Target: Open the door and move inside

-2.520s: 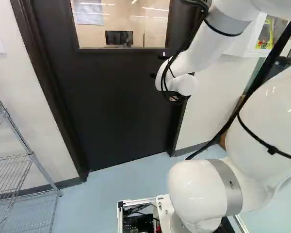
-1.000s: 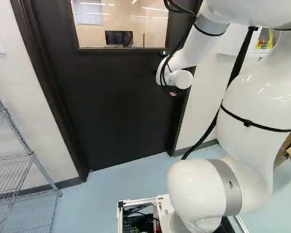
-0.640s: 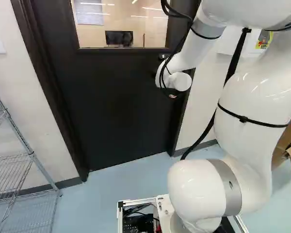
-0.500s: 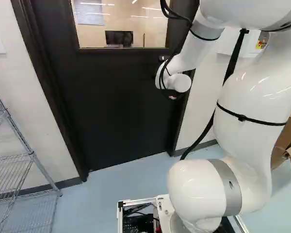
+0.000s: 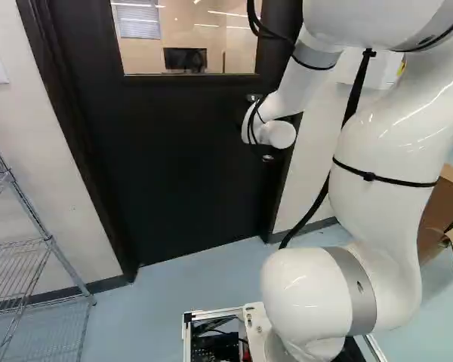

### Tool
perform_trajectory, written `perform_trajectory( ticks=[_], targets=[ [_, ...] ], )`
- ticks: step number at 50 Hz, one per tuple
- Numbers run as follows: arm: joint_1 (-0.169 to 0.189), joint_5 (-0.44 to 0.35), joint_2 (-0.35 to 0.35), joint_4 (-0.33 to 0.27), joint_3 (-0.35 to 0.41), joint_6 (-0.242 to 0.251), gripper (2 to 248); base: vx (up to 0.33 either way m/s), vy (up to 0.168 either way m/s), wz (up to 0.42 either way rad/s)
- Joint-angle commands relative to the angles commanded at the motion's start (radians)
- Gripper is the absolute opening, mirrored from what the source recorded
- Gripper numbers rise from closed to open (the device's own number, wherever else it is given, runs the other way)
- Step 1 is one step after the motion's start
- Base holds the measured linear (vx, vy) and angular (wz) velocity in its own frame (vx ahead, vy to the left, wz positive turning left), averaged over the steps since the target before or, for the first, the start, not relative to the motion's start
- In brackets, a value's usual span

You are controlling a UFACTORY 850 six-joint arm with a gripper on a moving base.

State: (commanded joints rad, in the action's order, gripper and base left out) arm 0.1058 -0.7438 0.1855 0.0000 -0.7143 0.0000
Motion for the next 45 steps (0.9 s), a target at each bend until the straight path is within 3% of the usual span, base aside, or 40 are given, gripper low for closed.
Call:
perform_trajectory(
  ticks=[16,45],
  targets=[
    [-0.003,0.000,0.016,0.028,-0.011,0.000,247,0.000,0.000,0.000],
    [-0.050,0.000,0.128,0.316,-0.140,0.000,247,0.000,0.000,0.000]
  ],
)
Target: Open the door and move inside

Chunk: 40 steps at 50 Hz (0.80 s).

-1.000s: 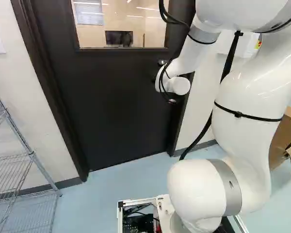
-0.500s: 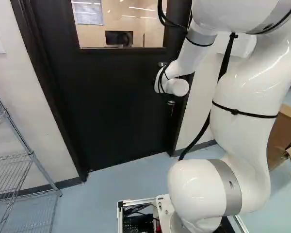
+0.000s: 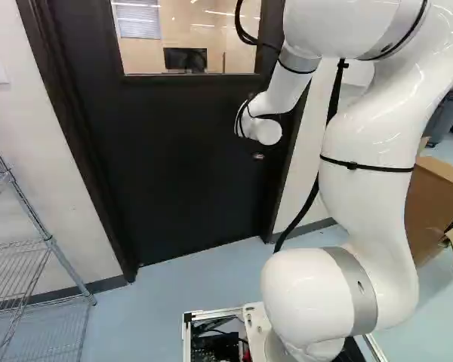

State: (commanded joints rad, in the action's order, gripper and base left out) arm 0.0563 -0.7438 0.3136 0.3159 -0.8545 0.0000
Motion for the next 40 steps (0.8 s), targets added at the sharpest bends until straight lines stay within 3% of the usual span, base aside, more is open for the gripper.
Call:
perform_trajectory(
  ticks=[10,40],
  targets=[
    [-0.015,0.000,0.043,0.041,-0.052,0.000,247,0.000,0.000,0.000],
    [-0.049,0.000,0.176,0.045,-0.218,0.000,247,0.000,0.000,0.000]
  ],
)
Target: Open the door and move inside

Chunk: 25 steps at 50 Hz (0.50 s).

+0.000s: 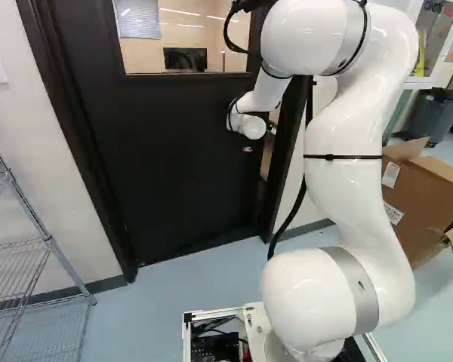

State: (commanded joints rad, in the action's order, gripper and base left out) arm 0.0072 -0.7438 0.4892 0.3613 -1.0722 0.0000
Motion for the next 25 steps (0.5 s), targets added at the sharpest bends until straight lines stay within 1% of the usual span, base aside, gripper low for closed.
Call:
perform_trajectory(
  ticks=[18,25],
  targets=[
    [-0.021,0.000,0.079,-0.001,-0.103,0.000,247,0.000,0.000,0.000],
    [-0.034,0.010,0.097,-0.032,-0.127,0.000,247,0.000,0.000,0.000]
  ],
)
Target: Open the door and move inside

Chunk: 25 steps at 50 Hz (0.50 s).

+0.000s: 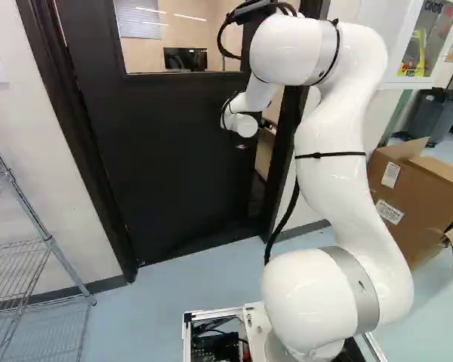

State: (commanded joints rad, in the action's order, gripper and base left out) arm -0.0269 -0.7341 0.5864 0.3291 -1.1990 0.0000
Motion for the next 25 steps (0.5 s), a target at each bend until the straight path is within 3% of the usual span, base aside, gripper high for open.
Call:
perform_trajectory(
  ticks=[25],
  targets=[
    [-0.045,0.088,0.040,-0.243,-0.053,0.000,247,0.000,0.000,0.000]
  ],
)
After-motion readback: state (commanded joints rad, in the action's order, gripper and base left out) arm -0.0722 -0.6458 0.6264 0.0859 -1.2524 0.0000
